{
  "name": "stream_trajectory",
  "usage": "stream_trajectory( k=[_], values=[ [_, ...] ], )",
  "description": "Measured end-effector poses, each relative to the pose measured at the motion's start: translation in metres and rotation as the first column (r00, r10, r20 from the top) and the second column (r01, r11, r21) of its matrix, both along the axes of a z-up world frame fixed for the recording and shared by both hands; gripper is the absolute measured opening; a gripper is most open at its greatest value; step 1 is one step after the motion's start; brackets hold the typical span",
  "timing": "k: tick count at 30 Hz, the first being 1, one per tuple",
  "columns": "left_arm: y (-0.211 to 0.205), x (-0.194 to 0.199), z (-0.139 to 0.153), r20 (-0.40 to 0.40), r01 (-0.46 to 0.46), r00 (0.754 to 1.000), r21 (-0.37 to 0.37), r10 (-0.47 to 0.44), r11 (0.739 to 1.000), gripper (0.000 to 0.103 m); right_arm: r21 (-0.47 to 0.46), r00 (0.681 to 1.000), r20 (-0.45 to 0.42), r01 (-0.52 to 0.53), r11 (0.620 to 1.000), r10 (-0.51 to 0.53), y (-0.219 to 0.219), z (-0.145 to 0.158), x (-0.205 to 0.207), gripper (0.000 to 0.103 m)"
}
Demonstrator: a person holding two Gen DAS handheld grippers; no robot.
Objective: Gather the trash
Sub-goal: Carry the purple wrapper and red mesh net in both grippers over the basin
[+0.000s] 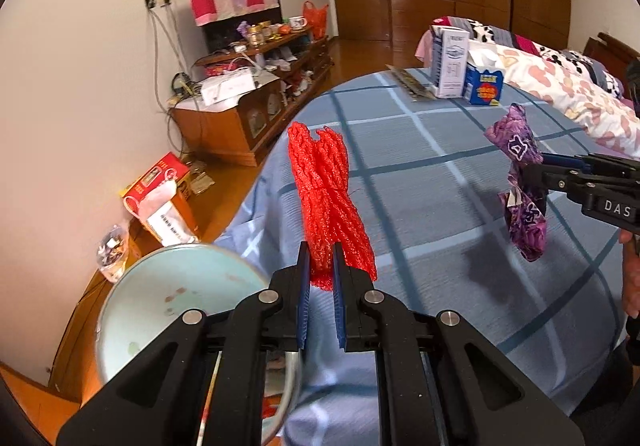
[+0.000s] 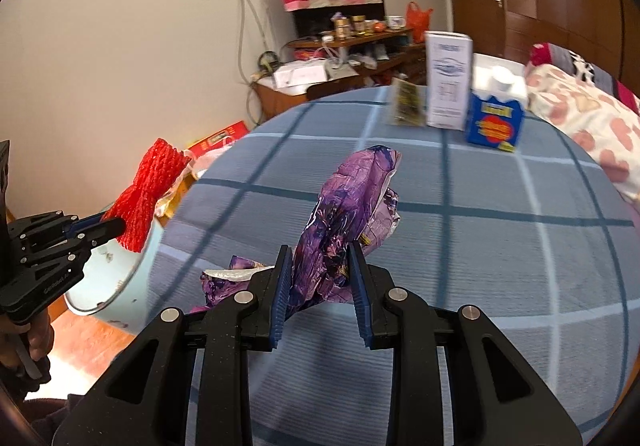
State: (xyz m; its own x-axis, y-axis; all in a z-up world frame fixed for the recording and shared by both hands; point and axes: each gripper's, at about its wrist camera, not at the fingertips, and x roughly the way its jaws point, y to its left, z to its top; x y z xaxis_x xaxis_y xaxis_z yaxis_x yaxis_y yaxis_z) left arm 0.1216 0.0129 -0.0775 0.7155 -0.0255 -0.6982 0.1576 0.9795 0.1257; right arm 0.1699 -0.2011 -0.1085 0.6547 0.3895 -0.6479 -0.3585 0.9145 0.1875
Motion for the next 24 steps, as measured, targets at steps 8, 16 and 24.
stream_trajectory(
  k=[8, 16, 24],
  values=[
    [0.038, -0.021, 0.000, 0.004, -0.061, 0.998, -0.002, 0.061, 0.998, 0.010, -0.017, 0.997, 0.006, -0.075, 0.997, 0.075, 0.042, 0.002, -0.004, 0.029],
    [0.067, -0.036, -0.001, 0.004, -0.104, 0.995, 0.005, 0.104, 0.995, 0.010, -0.029, 0.990, 0.010, -0.138, 0.990, 0.138, 0.081, 0.005, -0.008, 0.029],
    [0.093, -0.047, -0.002, 0.001, -0.146, 0.989, 0.010, 0.146, 0.989, 0.010, -0.046, 0.981, 0.011, -0.191, 0.981, 0.192, 0.110, 0.008, -0.012, 0.030]
  ],
)
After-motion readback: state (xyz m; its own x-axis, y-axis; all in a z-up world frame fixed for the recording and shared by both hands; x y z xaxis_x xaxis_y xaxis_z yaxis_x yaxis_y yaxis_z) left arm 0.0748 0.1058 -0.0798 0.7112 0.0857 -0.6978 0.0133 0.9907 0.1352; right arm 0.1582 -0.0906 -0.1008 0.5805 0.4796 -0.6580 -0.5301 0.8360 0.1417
